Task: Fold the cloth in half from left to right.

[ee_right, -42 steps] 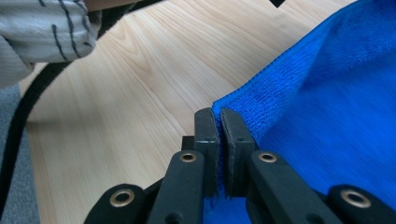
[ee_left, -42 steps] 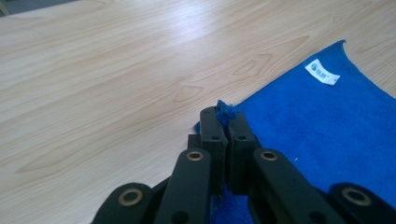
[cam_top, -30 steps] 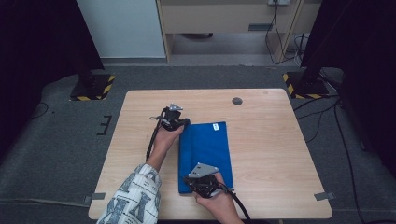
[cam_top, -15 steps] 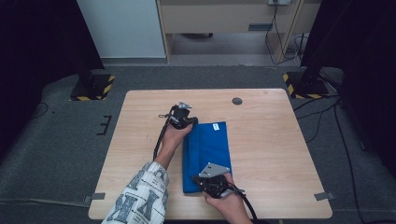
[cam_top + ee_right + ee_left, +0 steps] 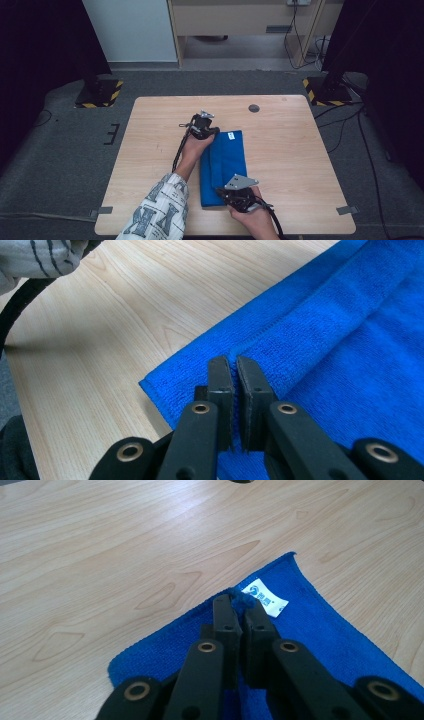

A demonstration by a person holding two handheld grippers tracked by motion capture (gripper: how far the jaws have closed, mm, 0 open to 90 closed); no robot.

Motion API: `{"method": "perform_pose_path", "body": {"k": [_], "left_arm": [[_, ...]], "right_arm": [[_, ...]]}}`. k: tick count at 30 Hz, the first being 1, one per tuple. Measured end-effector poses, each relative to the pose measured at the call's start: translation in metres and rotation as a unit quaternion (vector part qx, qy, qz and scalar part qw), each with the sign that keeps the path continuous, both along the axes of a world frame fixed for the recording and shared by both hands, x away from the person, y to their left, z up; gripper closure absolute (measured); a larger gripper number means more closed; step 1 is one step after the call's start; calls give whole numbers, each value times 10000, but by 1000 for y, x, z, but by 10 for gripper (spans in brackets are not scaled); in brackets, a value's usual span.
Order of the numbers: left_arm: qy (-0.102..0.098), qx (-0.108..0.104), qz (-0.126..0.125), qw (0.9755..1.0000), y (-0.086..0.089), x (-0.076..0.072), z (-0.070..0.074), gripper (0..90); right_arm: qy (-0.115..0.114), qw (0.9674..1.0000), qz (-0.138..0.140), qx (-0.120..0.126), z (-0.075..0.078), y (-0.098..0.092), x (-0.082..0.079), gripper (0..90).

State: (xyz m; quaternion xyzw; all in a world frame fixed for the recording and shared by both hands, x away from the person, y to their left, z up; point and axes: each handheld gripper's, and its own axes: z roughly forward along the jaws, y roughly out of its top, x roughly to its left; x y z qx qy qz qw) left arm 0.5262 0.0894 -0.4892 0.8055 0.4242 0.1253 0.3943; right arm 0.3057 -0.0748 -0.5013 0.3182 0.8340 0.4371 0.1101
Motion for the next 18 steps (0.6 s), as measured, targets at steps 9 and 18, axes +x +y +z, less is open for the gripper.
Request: {"method": "perform_pose_path", "body": {"k": [9,18], "left_arm": [[-2,-65,27,10000,-16,1,-4,868],[30,-137,16,9999,-29,6,-6,867]], "right_arm": [[-20,10000,-66,-13,2,-10,-1,858],[81,9998,-165,-39,-2,-23,0,851]]}}
